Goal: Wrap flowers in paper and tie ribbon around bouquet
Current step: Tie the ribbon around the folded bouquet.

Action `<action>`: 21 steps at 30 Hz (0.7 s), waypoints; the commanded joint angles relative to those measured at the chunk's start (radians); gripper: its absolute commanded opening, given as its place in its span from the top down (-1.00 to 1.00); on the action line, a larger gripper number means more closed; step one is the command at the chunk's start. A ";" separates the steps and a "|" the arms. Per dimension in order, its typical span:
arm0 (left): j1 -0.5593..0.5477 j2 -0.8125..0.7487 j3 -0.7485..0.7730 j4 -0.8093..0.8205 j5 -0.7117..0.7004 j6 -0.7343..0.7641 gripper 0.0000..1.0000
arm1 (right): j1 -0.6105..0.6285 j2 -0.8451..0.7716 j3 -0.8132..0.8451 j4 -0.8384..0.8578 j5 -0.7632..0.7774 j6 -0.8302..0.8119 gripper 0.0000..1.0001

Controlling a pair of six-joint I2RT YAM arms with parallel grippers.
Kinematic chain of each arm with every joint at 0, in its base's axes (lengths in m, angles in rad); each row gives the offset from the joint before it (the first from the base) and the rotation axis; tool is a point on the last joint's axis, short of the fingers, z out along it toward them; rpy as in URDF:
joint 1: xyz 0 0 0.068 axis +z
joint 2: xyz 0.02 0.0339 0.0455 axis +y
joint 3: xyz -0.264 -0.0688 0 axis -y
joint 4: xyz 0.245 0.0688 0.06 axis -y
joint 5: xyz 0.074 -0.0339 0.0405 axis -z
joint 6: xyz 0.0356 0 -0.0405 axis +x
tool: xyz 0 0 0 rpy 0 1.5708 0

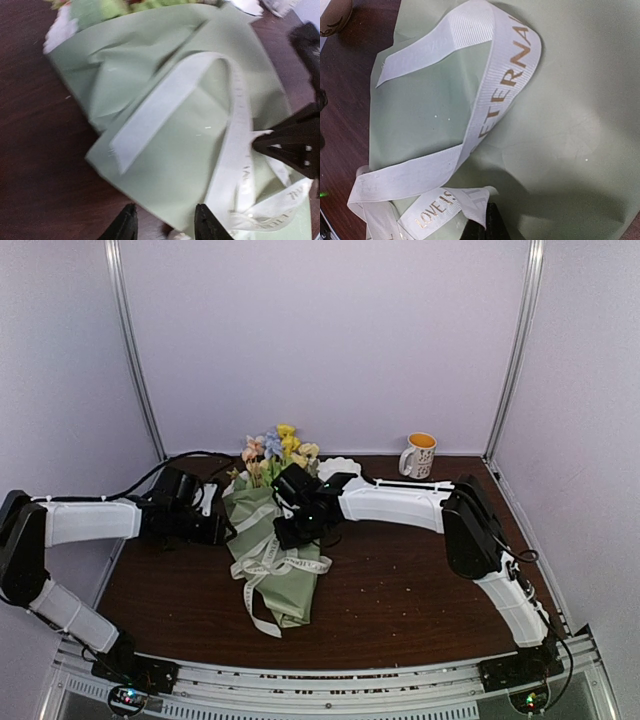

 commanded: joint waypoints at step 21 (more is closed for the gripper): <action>-0.099 0.466 0.415 0.116 0.192 -0.001 -0.02 | -0.003 -0.020 -0.058 0.055 -0.023 0.051 1.00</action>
